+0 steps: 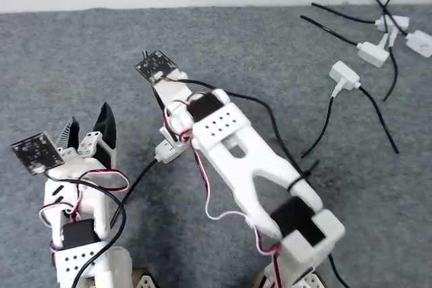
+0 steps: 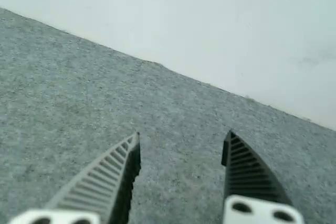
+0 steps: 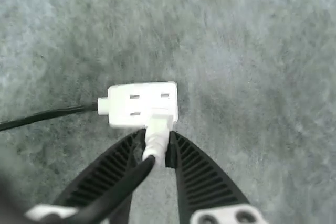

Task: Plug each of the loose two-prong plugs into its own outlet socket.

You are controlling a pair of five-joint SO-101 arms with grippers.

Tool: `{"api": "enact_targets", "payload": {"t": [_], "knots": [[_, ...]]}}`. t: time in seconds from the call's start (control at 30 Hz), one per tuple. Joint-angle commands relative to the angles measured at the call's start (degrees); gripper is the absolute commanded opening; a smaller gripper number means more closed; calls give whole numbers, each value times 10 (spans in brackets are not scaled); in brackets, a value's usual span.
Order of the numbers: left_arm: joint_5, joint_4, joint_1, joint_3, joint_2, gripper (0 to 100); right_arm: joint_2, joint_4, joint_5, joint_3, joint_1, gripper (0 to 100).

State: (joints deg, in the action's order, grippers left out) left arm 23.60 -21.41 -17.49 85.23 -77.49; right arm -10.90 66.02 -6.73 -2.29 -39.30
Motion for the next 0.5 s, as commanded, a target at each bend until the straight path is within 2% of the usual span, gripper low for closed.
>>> {"api": "enact_targets", "payload": {"t": [0.0, 0.47], "knots": [[-5, 18, -4, -35, 1, 250, -18, 9, 7, -62, -7, 8], [-6, 19, -4, -34, 1, 250, -65, -18, 3, -68, -4, 8]]}}
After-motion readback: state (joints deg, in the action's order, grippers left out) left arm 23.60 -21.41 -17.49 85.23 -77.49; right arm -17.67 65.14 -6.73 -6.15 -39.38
